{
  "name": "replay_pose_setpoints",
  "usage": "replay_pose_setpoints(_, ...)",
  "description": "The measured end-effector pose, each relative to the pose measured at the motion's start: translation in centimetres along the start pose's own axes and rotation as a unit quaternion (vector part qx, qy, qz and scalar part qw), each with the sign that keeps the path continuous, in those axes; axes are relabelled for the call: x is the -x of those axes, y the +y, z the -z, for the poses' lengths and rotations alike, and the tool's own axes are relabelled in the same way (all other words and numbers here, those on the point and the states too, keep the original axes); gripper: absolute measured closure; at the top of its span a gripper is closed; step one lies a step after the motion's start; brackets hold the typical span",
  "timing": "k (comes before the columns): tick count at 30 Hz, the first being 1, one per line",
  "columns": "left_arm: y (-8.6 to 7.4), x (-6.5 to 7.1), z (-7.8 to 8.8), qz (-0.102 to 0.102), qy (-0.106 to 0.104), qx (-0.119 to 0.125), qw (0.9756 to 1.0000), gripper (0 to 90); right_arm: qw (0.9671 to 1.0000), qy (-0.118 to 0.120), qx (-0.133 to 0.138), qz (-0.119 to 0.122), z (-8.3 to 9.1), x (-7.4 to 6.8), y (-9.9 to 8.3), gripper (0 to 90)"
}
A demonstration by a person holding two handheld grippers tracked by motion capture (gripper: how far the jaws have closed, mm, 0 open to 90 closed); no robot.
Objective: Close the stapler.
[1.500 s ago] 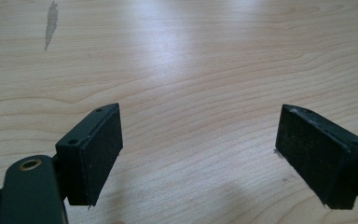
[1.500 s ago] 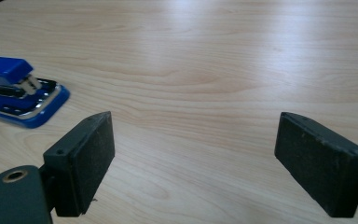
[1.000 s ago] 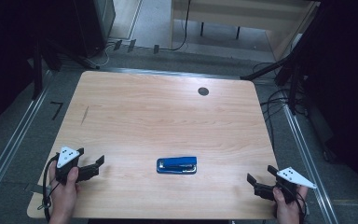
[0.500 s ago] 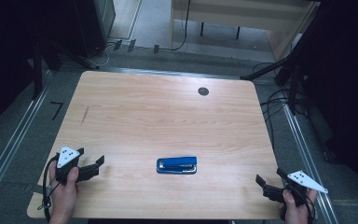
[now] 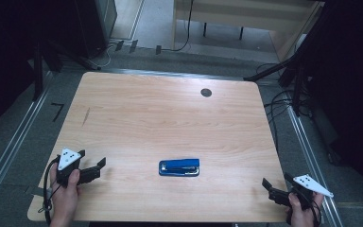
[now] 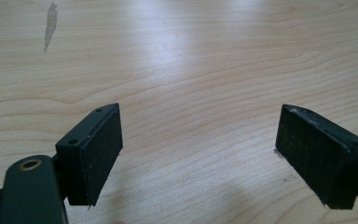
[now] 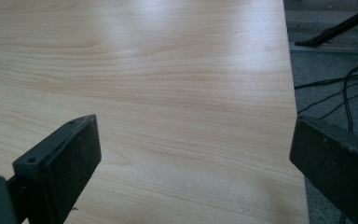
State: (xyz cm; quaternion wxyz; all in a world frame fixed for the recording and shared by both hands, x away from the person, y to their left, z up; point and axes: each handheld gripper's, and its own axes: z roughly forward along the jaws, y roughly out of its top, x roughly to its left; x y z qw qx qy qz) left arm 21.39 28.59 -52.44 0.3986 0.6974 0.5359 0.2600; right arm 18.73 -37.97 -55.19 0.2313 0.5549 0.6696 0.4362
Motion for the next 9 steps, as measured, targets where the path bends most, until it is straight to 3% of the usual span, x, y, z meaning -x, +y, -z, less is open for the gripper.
replay_pose_setpoints(9,0.02,-0.04,-0.01,0.001,-0.001,-0.002,1.0,15.4,0.9999,0.001,0.003,-0.009,0.03,0.13,0.03,2.1)
